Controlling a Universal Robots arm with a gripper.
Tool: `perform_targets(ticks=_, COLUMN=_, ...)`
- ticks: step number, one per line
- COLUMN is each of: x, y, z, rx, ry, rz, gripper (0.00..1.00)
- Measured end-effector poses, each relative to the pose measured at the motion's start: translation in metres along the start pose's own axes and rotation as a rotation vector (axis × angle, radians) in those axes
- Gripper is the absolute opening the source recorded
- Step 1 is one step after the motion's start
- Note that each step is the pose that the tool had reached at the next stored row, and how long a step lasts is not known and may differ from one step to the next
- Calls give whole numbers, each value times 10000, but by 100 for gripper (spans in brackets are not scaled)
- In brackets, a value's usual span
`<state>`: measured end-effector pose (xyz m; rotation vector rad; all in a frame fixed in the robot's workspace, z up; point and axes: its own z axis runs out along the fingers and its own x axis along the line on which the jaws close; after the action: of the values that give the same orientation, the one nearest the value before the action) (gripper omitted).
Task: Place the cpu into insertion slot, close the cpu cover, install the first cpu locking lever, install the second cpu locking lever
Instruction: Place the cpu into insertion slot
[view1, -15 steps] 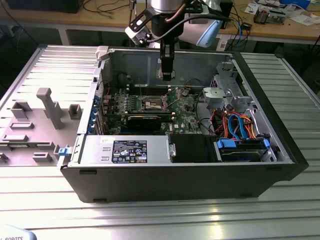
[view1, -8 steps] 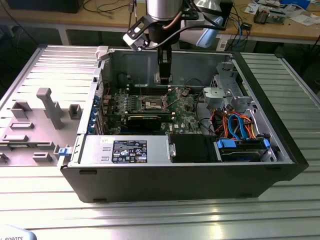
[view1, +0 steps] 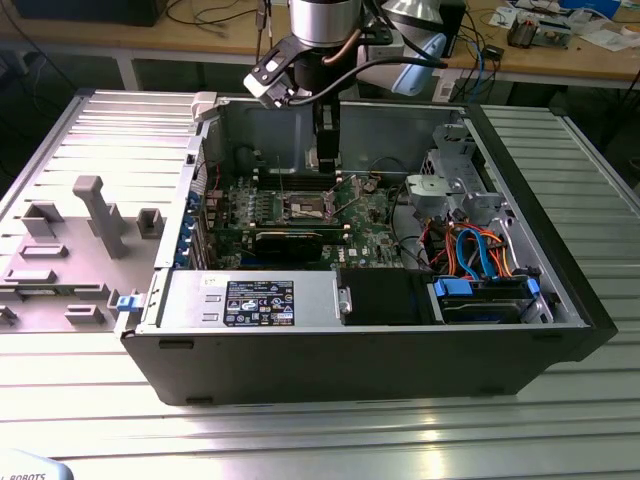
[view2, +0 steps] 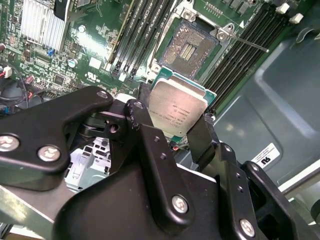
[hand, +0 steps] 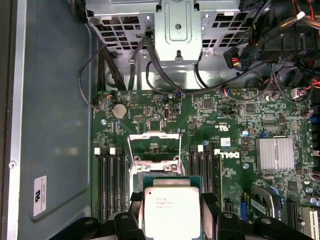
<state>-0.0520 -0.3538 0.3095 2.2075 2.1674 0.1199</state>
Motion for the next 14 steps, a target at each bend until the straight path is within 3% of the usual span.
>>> perform_targets(ticks=14, x=0, y=-20, z=1, rx=-1, ry=18, rz=0, gripper=54)
